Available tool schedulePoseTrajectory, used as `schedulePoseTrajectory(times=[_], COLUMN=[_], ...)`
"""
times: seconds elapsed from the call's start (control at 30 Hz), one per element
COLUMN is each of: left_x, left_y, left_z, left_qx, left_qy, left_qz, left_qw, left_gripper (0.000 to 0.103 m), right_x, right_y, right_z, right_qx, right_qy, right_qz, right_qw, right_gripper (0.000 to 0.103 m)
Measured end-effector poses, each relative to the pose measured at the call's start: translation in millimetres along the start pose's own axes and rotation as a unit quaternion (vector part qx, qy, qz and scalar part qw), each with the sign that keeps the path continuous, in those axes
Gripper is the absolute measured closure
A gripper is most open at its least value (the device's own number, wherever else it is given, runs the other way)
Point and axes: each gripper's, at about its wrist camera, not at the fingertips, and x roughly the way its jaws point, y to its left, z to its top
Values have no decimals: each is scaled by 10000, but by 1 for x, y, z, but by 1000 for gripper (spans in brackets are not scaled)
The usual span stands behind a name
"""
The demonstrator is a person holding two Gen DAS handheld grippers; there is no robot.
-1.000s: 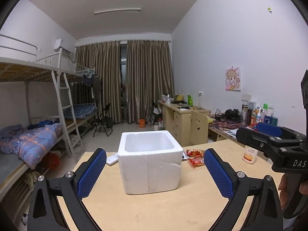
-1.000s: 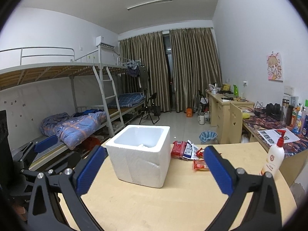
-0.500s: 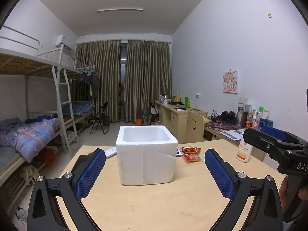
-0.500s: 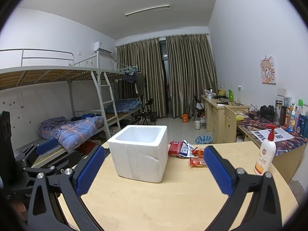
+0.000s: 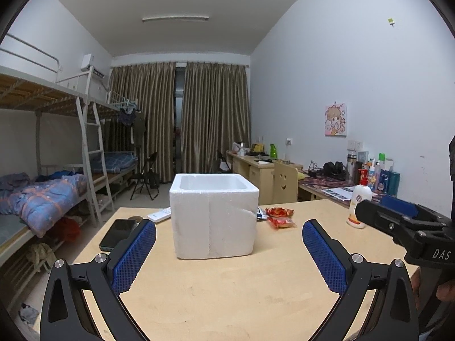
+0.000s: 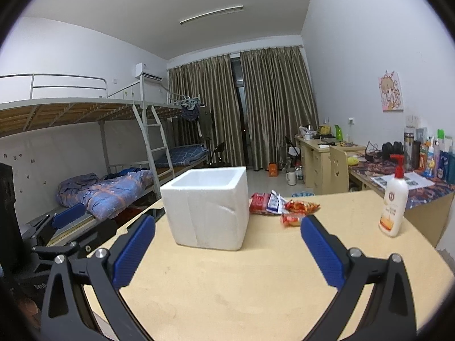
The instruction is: Organize soft objects
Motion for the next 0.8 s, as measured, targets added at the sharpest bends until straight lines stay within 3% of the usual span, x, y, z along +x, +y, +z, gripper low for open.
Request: schedulePoseTrajectory(times=[0.13, 0.37, 0.8], left_x=[-5, -4, -15], left_y=[1, -2, -4], left_z=[-16, -41, -46], left_qx=[27, 41, 39], left_qy=[-134, 137, 136], left_qz=[31, -2, -49], left_qw=[9999, 9999, 9999], left_gripper=[0, 0, 0], right_x=[-2, 1, -12], right_y=[-1, 3, 9], right_z=[-16, -44, -48], right_qx=[24, 20, -24], right_qy=[19, 244, 228], right_qz=[-44, 136, 148], right_qw=[10000, 9996, 9996], right_gripper=[0, 0, 0])
